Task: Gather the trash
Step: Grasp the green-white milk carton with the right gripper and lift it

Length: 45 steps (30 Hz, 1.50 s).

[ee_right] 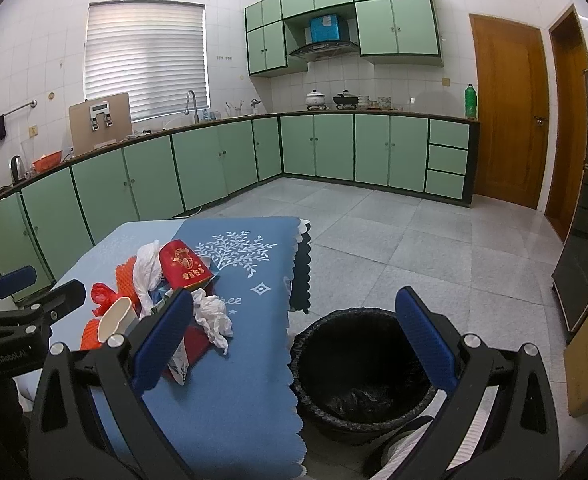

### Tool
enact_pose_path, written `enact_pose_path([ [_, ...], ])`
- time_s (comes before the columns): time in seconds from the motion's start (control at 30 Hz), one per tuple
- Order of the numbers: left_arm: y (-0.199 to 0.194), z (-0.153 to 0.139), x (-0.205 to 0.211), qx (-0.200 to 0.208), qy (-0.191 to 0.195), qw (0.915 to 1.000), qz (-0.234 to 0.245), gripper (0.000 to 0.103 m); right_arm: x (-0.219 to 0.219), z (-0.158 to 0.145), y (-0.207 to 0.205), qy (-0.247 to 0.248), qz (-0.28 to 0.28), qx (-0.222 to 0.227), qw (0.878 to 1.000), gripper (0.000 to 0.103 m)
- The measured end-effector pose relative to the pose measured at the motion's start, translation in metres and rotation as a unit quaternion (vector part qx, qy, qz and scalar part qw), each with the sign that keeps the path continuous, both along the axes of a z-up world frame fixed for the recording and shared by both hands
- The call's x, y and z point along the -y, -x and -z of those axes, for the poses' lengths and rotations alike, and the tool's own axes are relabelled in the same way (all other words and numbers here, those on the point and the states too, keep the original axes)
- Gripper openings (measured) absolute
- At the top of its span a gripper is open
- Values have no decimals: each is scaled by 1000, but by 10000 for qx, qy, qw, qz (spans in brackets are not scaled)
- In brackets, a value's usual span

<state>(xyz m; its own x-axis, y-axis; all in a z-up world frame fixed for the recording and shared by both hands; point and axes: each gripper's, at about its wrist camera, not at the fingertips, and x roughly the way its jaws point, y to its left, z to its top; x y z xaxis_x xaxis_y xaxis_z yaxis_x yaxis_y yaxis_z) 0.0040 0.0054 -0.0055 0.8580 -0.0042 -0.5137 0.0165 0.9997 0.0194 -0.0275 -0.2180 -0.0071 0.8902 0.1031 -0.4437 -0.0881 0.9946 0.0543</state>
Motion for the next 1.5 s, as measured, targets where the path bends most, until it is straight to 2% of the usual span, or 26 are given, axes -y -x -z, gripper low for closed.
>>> enact_pose_path([
  [0.27, -9, 17, -36, -77, -28, 9992, -380, 97, -20, 20, -17, -26, -284, -20, 9996, 98],
  [0.43, -14, 36, -58, -198, -200, 9977, -610, 97, -43, 45, -38, -34, -643, -241, 9976, 98],
  [0.6, -16, 53, -75, -373, -154, 9964, -739, 97, -62, 61, -47, -166, -931, -402, 9947, 97],
  [0.67, -17, 59, -80, -435, -138, 9958, -797, 97, -70, 65, -49, -122, -1028, -435, 9937, 93],
  [0.73, -19, 63, -85, -468, -133, 9953, -842, 97, -82, 71, -55, -91, -1173, -524, 9917, 83],
  [1.07, -21, 72, -106, -529, 16, 9931, -1044, 97, -115, 86, -77, 8, -1699, -778, 9824, 73],
  [1.5, -32, 78, -114, -606, 122, 9922, -1083, 97, -140, 107, -93, 102, -2325, -1199, 9651, 46],
])
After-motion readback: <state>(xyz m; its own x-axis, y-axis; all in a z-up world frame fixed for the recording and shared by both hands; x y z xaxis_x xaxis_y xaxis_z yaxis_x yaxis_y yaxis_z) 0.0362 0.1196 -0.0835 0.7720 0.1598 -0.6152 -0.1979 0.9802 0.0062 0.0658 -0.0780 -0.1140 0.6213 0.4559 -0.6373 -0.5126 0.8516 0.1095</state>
